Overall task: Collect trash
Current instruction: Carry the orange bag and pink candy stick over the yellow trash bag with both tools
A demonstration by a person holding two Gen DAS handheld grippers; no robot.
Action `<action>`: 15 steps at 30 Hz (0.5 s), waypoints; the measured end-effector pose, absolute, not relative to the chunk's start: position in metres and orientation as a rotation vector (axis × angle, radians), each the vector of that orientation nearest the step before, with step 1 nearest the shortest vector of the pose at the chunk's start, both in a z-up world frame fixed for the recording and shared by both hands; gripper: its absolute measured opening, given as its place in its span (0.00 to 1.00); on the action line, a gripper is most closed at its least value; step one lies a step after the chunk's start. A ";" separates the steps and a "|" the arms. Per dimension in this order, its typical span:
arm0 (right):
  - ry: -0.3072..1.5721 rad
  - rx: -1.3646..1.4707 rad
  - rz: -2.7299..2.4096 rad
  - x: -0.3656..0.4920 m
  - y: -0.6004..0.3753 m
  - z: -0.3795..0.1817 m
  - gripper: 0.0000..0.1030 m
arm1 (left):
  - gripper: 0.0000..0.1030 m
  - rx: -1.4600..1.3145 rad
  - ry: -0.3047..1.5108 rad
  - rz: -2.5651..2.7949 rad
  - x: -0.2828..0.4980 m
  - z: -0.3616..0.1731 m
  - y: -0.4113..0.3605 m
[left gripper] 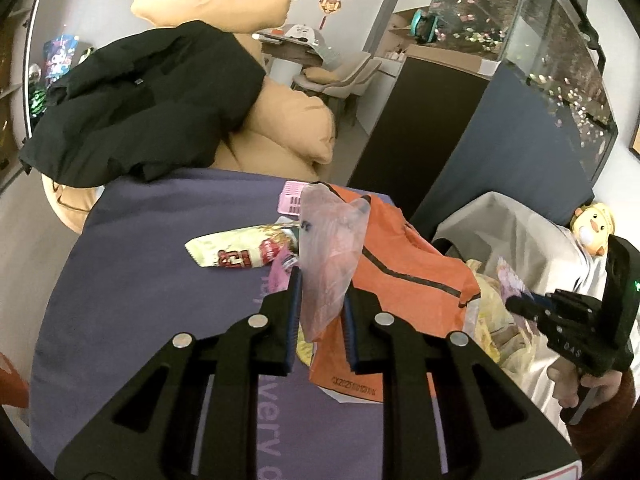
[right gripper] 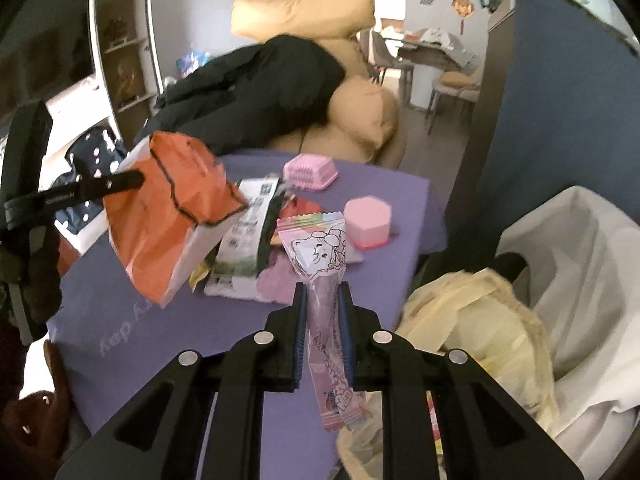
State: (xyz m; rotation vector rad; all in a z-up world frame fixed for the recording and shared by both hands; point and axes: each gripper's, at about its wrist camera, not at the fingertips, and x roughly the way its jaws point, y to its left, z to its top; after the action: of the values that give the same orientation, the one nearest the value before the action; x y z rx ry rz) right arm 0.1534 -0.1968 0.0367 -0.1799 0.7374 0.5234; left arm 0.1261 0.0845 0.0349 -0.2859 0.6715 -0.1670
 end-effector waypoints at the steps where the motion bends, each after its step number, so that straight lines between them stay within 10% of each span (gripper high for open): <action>1: 0.729 -0.162 0.521 0.154 -0.201 0.040 0.15 | 0.17 -0.282 0.668 -0.173 0.125 0.038 0.082; 15: 0.642 -0.120 0.450 0.147 -0.250 0.063 0.15 | 0.16 -0.227 0.640 -0.281 0.146 0.062 0.015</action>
State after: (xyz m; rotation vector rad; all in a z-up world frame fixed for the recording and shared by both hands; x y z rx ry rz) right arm 0.1472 -0.2504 0.0626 -0.1197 0.6419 0.4498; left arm 0.1461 0.0146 0.0622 -0.2267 0.6398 -0.2808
